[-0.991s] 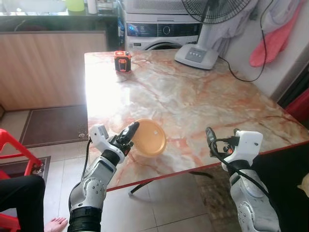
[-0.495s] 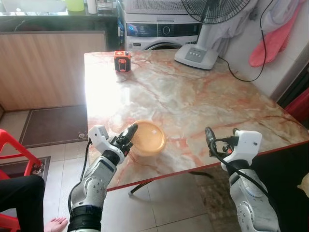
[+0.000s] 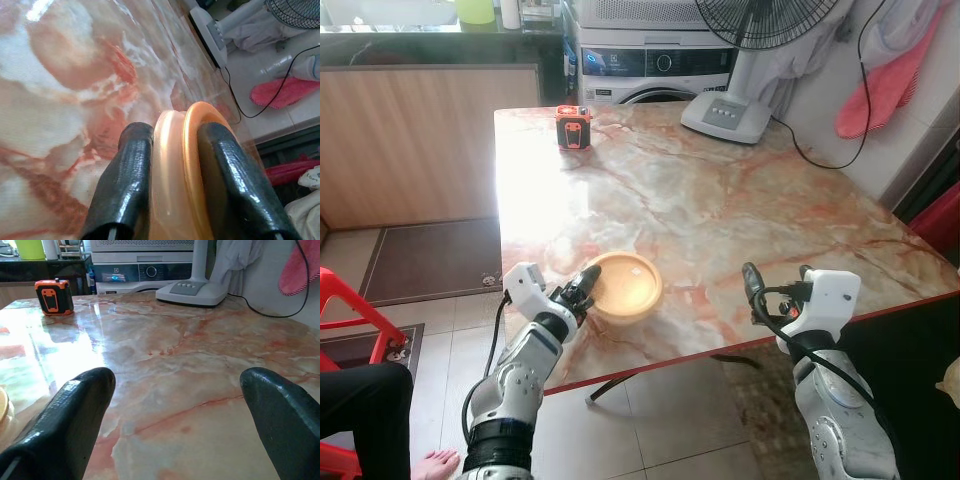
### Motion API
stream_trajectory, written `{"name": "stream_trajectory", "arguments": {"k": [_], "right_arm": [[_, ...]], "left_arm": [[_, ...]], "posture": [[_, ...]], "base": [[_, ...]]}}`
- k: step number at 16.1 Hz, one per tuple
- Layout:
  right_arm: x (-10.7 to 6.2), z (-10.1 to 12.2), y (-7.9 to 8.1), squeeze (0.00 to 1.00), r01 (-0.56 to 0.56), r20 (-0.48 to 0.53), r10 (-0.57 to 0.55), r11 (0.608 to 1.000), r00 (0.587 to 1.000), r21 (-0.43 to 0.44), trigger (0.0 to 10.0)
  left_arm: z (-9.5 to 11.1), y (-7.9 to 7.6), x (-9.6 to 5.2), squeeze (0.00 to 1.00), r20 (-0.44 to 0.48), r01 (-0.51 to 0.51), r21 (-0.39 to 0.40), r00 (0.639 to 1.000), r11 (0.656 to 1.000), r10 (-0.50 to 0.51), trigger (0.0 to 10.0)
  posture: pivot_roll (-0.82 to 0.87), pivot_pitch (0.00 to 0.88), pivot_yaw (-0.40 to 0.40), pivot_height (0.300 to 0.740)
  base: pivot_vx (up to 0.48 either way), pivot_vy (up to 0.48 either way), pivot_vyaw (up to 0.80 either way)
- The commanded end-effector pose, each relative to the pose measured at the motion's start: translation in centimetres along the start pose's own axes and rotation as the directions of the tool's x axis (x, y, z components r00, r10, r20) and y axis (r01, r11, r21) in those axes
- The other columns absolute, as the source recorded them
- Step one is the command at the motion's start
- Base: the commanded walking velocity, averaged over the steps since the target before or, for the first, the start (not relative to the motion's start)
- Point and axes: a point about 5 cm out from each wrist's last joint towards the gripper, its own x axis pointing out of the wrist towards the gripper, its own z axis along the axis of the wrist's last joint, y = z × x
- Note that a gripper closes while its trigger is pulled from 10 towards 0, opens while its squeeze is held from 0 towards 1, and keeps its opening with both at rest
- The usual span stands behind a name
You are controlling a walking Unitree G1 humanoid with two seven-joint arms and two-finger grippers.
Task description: Restocking fridge
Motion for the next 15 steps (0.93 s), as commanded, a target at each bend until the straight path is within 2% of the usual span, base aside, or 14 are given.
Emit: {"name": "stream_trajectory", "arguments": {"k": [1,5,11,14,15], "right_arm": [[0.2,-0.1,-0.2,0.0,0.004,-0.009,-0.004,1.0,1.0,0.001,10.0],[0.2,-0.1,-0.2,0.0,0.003,-0.011,-0.003,1.0,1.0,-0.001,10.0],[0.2,-0.1,-0.1,0.0,0.001,-0.012,-0.001,1.0,1.0,-0.002,10.0],[0.3,-0.1,-0.1,0.0,0.002,-0.009,-0.002,1.0,1.0,-0.002,10.0],[0.3,0.0,-0.1,0.0,0.004,-0.006,-0.004,1.0,1.0,-0.002,10.0]], "left_arm": [[-0.3,0.3,0.1,0.0,-0.015,-0.028,0.002,1.0,1.0,0.028,0.0],[-0.2,0.3,0.2,0.0,-0.013,-0.035,0.004,0.999,0.999,0.035,0.0],[-0.2,-0.3,0.4,0.0,0.004,0.001,-0.067,1.0,0.998,-0.001,0.0],[0.3,-1.4,0.3,0.0,0.058,0.084,-0.072,0.995,0.994,-0.08,0.0],[0.8,-2.4,0.0,0.0,0.103,0.172,-0.06,0.981,0.983,-0.165,0.0]], "posture": [[-0.09,0.0,-0.119,0.74],[-0.08,0.0,-0.12,0.74],[-0.09,0.0,-0.121,0.74],[-0.08,0.0,-0.121,0.74],[-0.08,0.0,-0.12,0.74]], "base": [[0.0,0.0,0.0],[0.0,0.0,0.0],[0.0,0.0,0.0],[0.0,0.0,0.0],[0.0,0.0,0.0]]}}
